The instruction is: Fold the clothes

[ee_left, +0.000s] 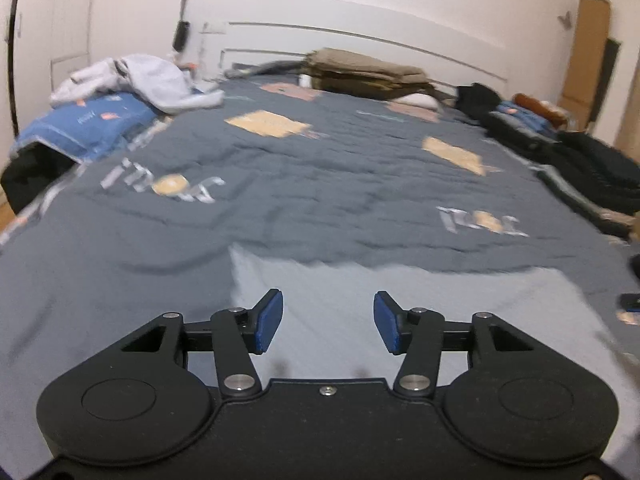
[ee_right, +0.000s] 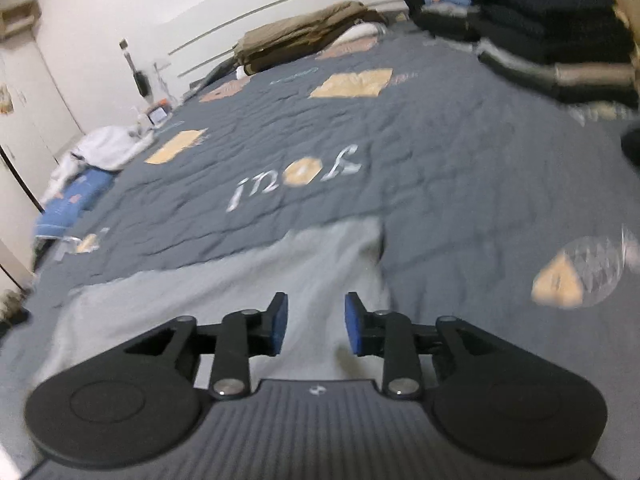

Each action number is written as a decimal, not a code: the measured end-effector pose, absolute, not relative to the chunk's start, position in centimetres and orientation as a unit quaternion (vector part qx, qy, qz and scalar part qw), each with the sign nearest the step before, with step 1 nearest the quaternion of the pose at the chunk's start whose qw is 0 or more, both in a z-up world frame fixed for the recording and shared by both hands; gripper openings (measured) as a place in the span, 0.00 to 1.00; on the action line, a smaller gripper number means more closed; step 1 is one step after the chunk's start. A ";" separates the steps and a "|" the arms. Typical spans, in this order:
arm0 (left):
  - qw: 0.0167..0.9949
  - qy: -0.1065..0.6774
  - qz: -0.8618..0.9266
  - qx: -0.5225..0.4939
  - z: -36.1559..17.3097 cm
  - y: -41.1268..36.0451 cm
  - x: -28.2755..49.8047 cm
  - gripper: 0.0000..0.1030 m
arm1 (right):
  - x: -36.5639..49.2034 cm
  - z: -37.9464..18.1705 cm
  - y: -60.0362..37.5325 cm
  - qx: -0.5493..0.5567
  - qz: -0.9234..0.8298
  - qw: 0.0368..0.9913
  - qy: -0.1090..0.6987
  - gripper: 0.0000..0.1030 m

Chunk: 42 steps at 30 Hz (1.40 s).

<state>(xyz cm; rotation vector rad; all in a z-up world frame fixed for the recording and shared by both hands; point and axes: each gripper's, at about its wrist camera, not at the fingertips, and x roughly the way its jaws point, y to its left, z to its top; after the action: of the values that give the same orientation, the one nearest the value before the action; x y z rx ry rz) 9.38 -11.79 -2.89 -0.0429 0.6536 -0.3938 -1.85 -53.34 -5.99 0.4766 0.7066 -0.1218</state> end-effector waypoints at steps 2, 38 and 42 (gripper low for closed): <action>0.922 0.325 -0.210 -0.027 -3.1 -12.4 7.4 0.50 | -3.3 -5.9 -52.0 0.244 -0.042 0.907 0.340 0.34; 0.912 0.339 -0.170 -0.155 -7.8 -6.0 -3.8 0.86 | -9.5 -6.7 -35.5 0.199 0.047 0.917 0.344 0.40; 0.905 0.349 -0.139 -0.200 -8.8 -4.7 -3.3 0.86 | -9.2 -6.8 -34.9 0.193 0.056 0.917 0.344 0.40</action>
<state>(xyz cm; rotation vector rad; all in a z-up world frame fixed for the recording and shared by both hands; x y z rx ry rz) -3.26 -4.68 -8.80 -0.4123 0.7207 -0.2871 -9.22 -34.85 -6.77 0.3976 0.7086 0.1146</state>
